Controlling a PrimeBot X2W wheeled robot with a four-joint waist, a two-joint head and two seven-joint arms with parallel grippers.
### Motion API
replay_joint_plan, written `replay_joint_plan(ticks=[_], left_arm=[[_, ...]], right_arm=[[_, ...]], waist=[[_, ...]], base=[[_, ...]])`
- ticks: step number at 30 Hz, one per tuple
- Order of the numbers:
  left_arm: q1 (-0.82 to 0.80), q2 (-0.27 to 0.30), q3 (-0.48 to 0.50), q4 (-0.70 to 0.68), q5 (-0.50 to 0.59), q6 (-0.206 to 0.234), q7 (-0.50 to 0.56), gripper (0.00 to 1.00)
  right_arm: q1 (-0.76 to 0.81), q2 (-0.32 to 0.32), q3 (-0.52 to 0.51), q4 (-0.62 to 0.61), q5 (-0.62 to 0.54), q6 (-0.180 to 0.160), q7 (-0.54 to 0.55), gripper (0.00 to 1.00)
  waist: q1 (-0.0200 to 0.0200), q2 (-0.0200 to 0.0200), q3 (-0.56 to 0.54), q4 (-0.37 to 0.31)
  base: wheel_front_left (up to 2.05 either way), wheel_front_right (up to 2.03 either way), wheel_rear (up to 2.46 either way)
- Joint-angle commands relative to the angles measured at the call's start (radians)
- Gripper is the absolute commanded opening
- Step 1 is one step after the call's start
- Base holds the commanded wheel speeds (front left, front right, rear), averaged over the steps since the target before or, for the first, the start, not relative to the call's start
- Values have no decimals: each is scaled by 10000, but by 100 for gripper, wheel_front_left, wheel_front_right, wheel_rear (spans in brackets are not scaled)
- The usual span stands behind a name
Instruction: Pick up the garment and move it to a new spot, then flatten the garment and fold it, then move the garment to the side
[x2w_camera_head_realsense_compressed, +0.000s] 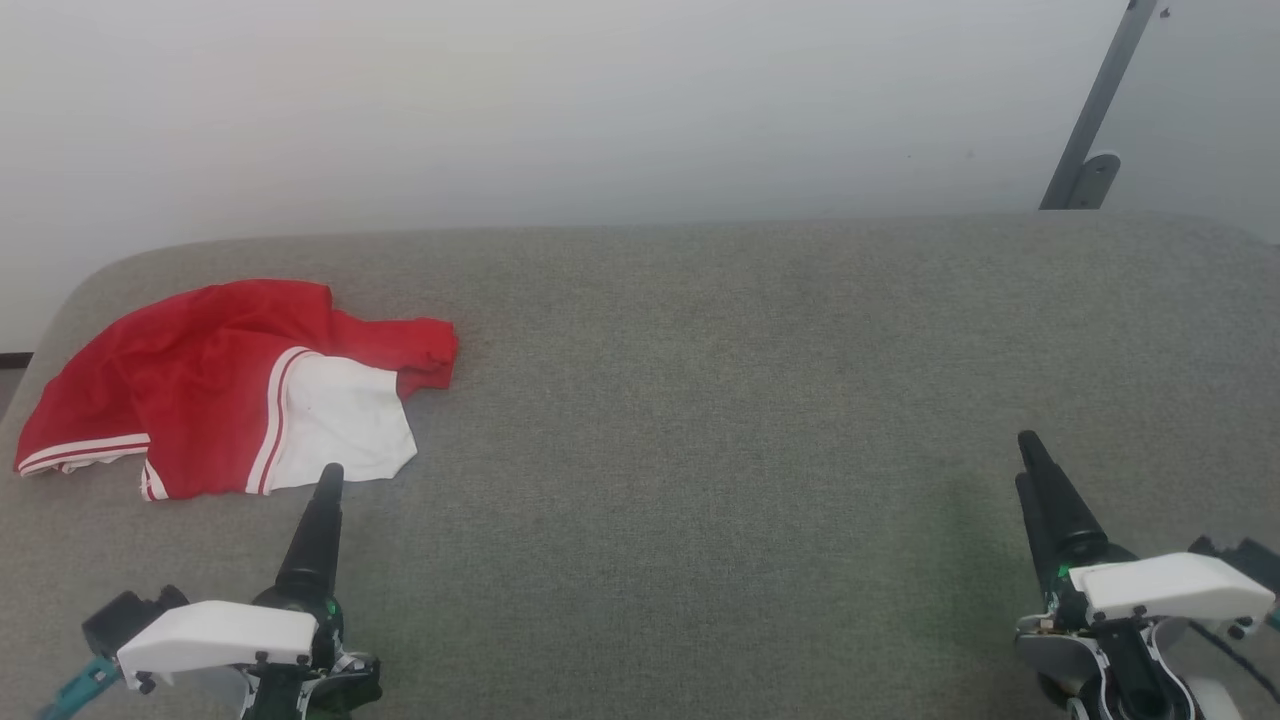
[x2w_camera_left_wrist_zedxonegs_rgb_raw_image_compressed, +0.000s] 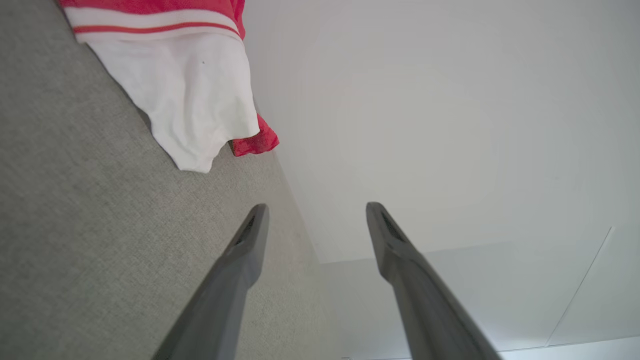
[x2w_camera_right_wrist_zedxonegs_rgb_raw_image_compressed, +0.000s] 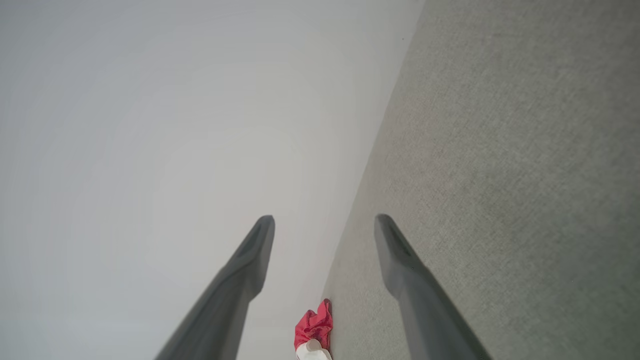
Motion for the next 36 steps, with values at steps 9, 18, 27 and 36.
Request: replay_joint_plan(ticks=[9, 18, 27, 36], left_arm=[[-324, 214, 49, -467, 2607, 175, -449, 100], [-146, 403, -244, -700, 4862, 510, -800, 100], [-27, 693, -497, -791, 6415, 737, -1152, 100], [-74, 919, -766, -773, 7600, 996, -1411, 100]], right_arm=[[-678, -398, 320, -78, -2268, 4, -487, 100], [-815, -595, 659, -170, -4425, 4, -842, 100], [-954, -748, 807, -125, -6670, 5, -1195, 100], [-1082, -696, 722, -62, -8143, 5, -1452, 100]], waist=[[0, 0, 5, 13], [0, 0, 19, 17], [0, 0, 25, 35], [0, 0, 39, 48]], base=[[0, 0, 0], [0, 0, 0], [0, 0, 0], [0, 0, 0]])
